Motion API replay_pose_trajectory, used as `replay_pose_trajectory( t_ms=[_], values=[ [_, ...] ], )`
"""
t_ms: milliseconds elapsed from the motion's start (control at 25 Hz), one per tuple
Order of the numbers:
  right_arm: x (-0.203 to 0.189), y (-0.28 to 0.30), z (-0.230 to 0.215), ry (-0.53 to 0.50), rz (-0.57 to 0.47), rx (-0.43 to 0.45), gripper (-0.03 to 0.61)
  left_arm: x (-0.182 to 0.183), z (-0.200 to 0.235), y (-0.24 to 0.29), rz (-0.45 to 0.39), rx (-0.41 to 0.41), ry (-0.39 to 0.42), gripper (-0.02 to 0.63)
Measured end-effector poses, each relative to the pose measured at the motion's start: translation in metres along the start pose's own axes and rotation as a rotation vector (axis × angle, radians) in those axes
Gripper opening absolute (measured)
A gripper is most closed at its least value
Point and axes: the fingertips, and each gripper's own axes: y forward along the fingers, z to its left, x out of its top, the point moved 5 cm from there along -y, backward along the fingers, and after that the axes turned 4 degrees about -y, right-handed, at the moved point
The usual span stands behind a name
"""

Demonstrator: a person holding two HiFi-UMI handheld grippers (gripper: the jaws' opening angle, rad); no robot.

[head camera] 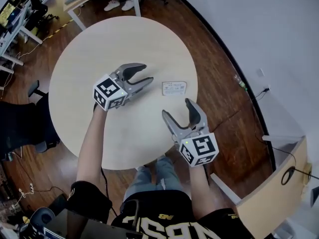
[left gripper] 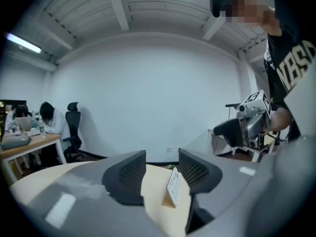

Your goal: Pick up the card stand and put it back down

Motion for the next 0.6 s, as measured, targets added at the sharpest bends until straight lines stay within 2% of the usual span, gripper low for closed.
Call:
replay_pose_trajectory(
  t_ms=[160, 360, 520, 600],
  values=[
    [0.030, 0.021, 0.028, -0.044, -0.056, 0.114, 0.365, 0.032, -0.023, -0.076, -0.173, 0.207, -0.037, 0.239],
    [0.042, 0.038, 0.071, -0.065, -0.070, 0.274, 0.364, 0.034, -0.073, -0.161, -0.255, 0.509, -0.036, 0.256],
    [0.051, 0.050, 0.124, -0.093, -0.076, 0.386, 0.365, 0.042, -0.126, -0.233, -0.383, 0.683, -0.043, 0.273],
    [0.060, 0.044, 0.154, -0.138, -0.090, 0.411, 0.365, 0.043, -0.155, -0.268, -0.385, 0.788, -0.042, 0.273]
  ],
)
